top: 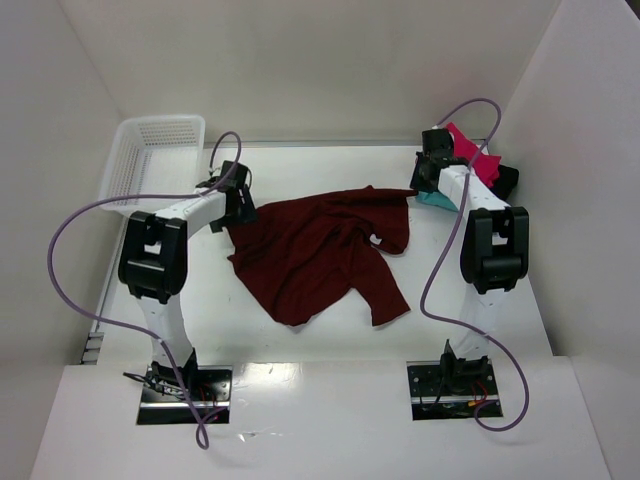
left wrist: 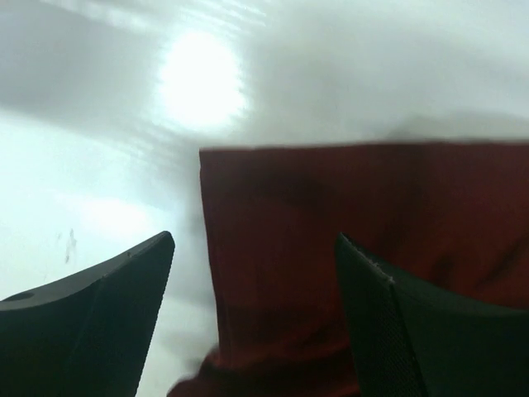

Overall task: Fold and stack the t-shirts
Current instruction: Flatten out the tshirt

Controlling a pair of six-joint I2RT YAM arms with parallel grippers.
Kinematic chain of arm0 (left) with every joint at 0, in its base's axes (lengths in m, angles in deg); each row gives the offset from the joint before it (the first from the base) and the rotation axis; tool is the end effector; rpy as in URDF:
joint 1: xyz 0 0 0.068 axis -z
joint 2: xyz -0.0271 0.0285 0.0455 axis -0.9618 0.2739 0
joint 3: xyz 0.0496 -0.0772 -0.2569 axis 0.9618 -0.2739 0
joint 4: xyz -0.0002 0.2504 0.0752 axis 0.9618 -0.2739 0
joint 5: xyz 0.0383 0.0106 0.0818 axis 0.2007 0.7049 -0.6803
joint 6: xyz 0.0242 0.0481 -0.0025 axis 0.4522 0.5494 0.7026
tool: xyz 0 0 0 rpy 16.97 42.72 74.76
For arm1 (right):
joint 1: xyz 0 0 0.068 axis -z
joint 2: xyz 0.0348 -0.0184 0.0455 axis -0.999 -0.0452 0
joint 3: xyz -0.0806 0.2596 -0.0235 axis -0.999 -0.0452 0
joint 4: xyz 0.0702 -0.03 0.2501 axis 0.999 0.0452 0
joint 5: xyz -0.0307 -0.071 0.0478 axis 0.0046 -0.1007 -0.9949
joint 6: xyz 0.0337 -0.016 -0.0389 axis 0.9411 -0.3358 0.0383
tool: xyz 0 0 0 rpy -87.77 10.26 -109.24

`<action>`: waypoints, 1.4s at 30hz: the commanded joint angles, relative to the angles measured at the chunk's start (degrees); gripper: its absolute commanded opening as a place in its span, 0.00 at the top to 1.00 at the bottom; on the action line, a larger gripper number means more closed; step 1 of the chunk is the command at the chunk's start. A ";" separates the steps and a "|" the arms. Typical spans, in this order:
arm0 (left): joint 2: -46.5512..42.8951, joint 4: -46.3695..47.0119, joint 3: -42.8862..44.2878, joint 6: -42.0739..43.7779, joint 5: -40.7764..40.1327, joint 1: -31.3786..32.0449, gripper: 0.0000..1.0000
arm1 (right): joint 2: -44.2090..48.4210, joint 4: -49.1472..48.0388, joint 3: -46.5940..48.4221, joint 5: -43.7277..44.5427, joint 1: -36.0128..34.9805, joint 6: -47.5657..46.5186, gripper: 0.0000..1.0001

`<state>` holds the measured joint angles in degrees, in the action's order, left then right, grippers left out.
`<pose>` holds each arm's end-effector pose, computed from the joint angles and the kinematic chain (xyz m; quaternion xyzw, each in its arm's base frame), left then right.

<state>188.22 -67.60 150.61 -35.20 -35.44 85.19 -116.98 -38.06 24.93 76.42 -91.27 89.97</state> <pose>0.4049 -0.0677 0.1803 -0.2383 0.9191 0.0401 0.3114 0.4393 0.0243 0.2351 0.1223 0.9238 -0.0102 0.3626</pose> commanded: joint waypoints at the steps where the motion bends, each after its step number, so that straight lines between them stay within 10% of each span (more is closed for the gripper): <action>1: 2.98 1.46 2.70 0.42 -0.25 -0.92 0.15 | 3.24 -2.78 -0.45 -0.13 0.08 0.49 1.00; 18: 6.36 4.01 3.38 -0.81 2.75 -3.53 0.43 | 3.24 -3.31 -1.51 -0.13 0.08 0.49 1.00; 25: 6.89 3.48 3.91 -0.81 3.27 -3.53 0.72 | 3.77 -3.31 -1.51 0.39 0.08 0.49 1.00; 28: 6.89 3.00 3.91 -0.81 3.27 -3.53 0.99 | 3.77 -3.31 -1.51 0.39 0.08 0.49 1.00; 42: -5.99 1.11 14.72 3.64 -0.95 -3.53 1.00 | 8.48 -1.42 9.74 0.83 2.33 1.68 1.00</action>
<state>190.19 -67.32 158.32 -34.78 -33.62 81.75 -116.27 -39.09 25.66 76.79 -90.77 90.19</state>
